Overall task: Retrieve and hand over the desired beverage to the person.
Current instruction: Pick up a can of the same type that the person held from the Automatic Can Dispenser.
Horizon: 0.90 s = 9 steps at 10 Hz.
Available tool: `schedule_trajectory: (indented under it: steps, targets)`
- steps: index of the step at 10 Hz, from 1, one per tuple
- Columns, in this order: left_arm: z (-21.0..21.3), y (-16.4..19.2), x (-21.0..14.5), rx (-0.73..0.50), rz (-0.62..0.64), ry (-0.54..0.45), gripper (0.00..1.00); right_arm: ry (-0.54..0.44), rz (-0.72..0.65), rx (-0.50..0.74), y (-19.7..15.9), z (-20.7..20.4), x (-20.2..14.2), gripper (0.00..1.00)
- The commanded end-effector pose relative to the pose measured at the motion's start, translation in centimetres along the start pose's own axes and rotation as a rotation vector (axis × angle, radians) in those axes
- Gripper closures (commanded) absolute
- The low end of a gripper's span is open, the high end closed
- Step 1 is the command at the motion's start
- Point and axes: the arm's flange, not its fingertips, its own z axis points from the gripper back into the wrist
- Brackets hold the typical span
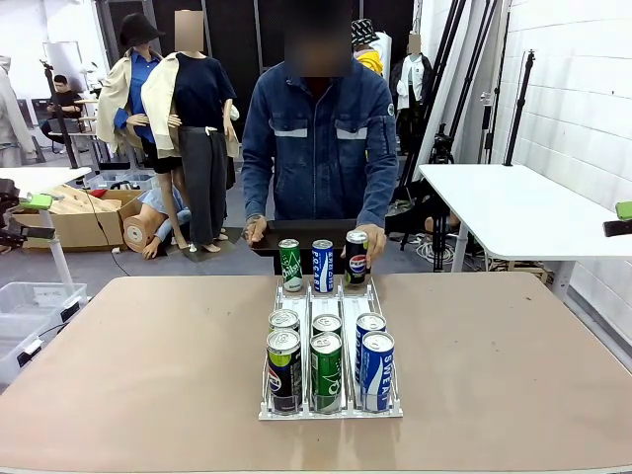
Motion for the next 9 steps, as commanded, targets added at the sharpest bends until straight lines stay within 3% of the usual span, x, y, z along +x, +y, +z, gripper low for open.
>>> schedule_trajectory:
  steps: [1, 9]
  targets:
    - [0.16, 0.00, -0.04, 0.010, 0.002, 0.002, 0.00, -0.006, 0.003, 0.004, -0.03, -0.03, 0.04, 0.00]
    - [0.16, 0.00, -0.04, 0.010, 0.002, 0.002, 0.00, -0.006, 0.003, 0.004, -0.03, -0.03, 0.04, 0.00]
